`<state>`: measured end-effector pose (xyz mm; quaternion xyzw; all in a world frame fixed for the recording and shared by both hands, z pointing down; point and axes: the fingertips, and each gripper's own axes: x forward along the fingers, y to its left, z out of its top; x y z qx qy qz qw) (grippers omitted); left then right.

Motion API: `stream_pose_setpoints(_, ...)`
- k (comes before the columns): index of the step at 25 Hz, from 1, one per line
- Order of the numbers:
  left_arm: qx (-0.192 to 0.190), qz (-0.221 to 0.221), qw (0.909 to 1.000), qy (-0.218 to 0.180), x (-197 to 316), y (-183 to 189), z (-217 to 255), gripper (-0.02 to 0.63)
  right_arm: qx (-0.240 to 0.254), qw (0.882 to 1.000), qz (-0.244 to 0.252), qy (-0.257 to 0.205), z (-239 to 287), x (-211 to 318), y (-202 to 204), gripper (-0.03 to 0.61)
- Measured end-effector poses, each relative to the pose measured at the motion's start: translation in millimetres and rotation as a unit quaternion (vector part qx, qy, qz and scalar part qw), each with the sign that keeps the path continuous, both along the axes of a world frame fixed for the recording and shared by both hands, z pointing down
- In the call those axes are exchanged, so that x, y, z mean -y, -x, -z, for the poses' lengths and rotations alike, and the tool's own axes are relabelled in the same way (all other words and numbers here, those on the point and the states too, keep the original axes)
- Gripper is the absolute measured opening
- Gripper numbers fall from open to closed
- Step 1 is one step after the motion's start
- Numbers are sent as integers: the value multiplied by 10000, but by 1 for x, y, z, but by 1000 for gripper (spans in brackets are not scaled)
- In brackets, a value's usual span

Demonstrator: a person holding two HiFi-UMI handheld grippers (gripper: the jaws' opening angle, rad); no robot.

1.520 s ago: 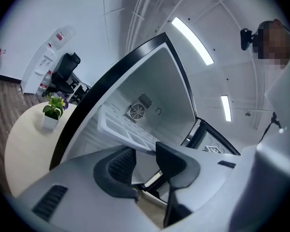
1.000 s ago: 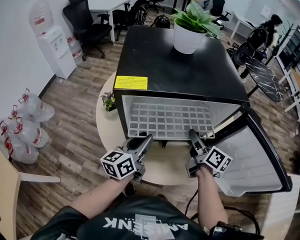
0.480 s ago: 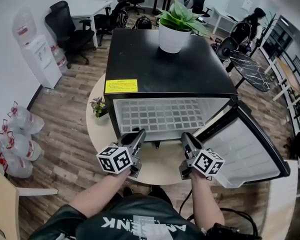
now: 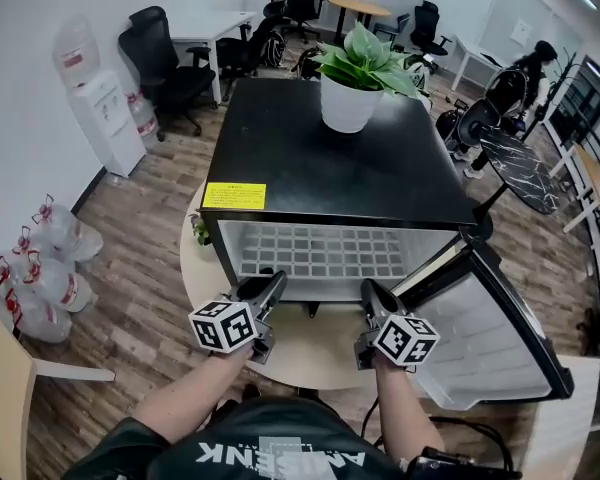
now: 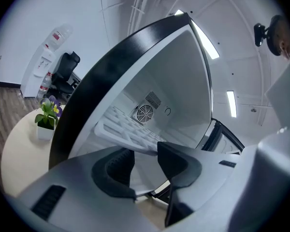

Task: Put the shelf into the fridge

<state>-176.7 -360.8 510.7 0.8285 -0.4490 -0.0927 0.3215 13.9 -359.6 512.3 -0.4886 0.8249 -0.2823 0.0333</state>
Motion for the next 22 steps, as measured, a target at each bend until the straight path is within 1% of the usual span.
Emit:
stream_pose_setpoints(3,142,141,9998,-45,1,-3,0,158,31,9999,100,-62,0,4,-3,9)
stream_pose_setpoints(4,283,213,9994,-57,0,-4,0,164,74,9999,104,-63,1,5,-5,9)
stream_pose_setpoints(6,689,382,9969,-48,-5,-5,-3,161,61,9999,105,-86,3,8,-7,8)
stream_pose_setpoints(7,882,456,9950,-57,-8,-6,-3,124,23,9999,111,-105,4,10,-7,8)
stream_pose_setpoints(8,1010,499,9936,-85,-10,-7,-3,109,-3,9999,120,-119,5,13,-7,8)
stream_pose_setpoints(15,1302,595,9889,-399,2,-9,13,100,-61,9998,124,-175,4,28,-4,8)
stream_pose_setpoints(20,1444,616,9869,-380,13,-9,14,91,-88,9997,169,-159,4,37,-4,8)
stream_pose_setpoints(22,1562,591,9853,-359,18,-9,11,91,-95,9997,140,-159,3,42,-3,8)
